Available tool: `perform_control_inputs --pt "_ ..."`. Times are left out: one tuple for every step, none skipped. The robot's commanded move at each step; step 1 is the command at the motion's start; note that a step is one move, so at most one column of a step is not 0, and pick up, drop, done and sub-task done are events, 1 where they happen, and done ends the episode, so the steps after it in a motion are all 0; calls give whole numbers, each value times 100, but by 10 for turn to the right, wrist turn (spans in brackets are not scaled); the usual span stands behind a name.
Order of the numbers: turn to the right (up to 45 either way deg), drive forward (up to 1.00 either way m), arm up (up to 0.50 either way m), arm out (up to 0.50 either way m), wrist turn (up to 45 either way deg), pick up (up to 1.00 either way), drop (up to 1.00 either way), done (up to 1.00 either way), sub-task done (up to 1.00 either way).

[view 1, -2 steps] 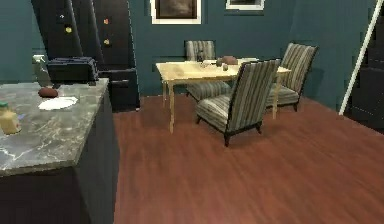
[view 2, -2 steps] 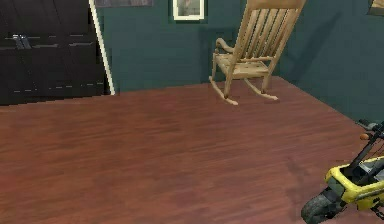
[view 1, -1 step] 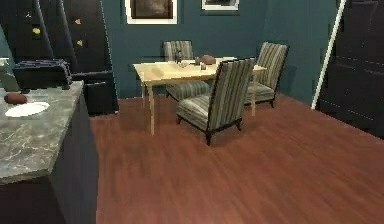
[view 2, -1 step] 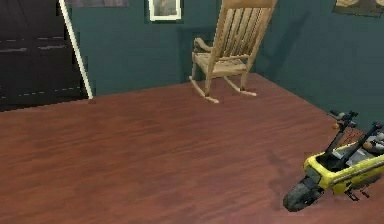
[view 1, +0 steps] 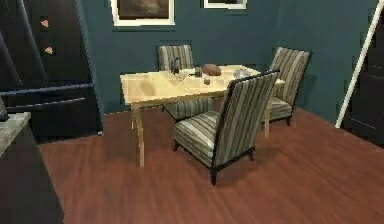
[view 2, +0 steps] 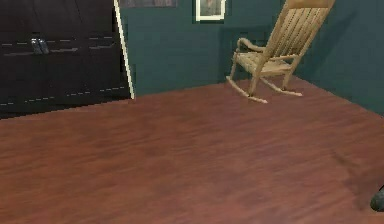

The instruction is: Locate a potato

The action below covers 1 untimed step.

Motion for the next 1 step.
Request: perform_control_inputs --pt "-180 0 0 0 0 0 0 0 0"
